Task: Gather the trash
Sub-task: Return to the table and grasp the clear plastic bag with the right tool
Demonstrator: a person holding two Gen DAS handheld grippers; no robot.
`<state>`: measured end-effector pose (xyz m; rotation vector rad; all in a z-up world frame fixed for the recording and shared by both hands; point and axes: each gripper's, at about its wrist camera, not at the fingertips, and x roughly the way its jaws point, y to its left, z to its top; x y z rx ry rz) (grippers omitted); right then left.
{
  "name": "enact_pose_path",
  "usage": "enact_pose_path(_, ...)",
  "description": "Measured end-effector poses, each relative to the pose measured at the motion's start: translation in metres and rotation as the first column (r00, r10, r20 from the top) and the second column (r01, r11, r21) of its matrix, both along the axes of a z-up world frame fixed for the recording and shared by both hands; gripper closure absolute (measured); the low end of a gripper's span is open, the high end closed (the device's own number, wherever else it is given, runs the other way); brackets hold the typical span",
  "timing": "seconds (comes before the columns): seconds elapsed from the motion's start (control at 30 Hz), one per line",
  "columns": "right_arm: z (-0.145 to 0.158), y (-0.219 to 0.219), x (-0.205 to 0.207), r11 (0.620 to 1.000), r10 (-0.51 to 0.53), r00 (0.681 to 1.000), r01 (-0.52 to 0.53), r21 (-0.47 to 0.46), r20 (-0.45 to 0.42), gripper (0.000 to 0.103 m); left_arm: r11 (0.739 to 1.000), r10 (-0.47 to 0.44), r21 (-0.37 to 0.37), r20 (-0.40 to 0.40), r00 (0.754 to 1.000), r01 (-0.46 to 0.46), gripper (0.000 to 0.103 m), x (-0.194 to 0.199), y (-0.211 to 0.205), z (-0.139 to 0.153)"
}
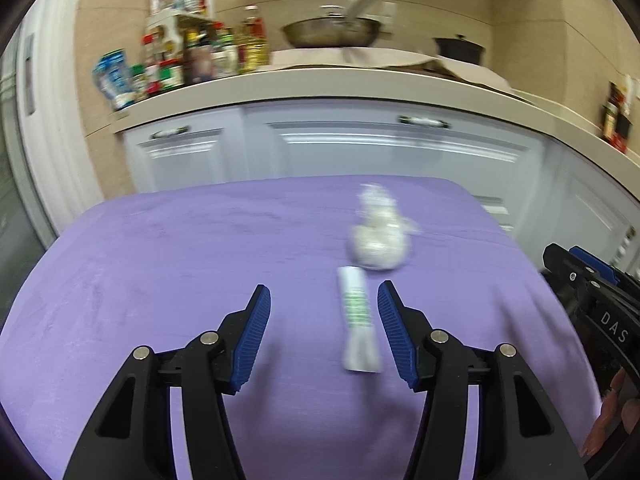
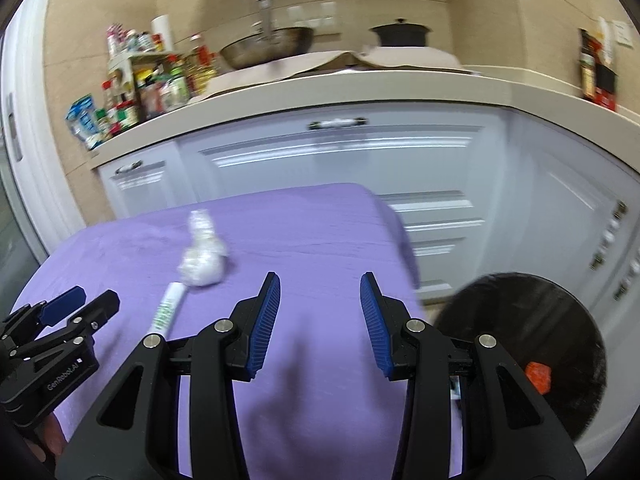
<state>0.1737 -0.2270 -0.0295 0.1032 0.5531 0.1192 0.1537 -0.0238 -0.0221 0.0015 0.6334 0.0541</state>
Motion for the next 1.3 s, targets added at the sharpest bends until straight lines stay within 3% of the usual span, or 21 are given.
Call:
enact_pose_path(0.37,0.006,0.087,0.042,0.993,0.104,0.994,-0.105,-0.044,-0.027,0.062,0.988,0.152,-0.012,0.005,0.988,-0.152,0.047,0.005,0.088,0.001)
enact_pose_path(0.53,0.002,0.113,0.060,0.991,0.115,0.993,-0.117,-0.060,-0.041,0.054,0.980,0.200,-0.017,0.000,0.980,-0.200,0.047,0.006,0.120,-0.001)
enact_pose_path(0.67,-0.006,0.126,0.074,0.990,0.113,0.992,-0.117,-0.075,-0.063,0.053,0.973,0.228,-0.020,-0.007,0.974,-0.228,0.047,0.007,0.139,-0.003)
enact_pose_path(0.8,-0.012,0.131,0.086,0.991,0.085,0.993,-0.092,-0.093,-0.080,0.041,0.968,0.248,-0.027,-0.020,0.969,-0.248,0.047,0.009,0.153,-0.007)
enact_pose_path(0.97,-0.021,0.127,0.104,0.994,0.067,0.989,-0.077,-0.072,-0.132,0.039,0.968,0.248,-0.038,-0.038,0.968,-0.249,0.047,0.012,0.157,-0.012)
enact_pose_path(1.07,-0.025,0.124,0.110,0.995,0.062,0.985,-0.074,-0.073,-0.160,0.040,0.972,0.228,-0.041,-0.048,0.972,-0.230,0.047,0.014,0.150,-0.016)
enact_pose_path(1.13,-0.027,0.122,0.113,0.995,0.068,0.982,-0.080,-0.059,-0.178,0.054,0.975,0.214,-0.042,-0.052,0.975,-0.216,0.047,0.014,0.145,-0.017)
enact_pose_path(1.3,-0.027,0.121,0.110,0.994,0.082,0.981,-0.093,-0.057,-0.176,0.063,0.980,0.186,-0.058,-0.056,0.981,-0.189,0.047,0.016,0.131,-0.017)
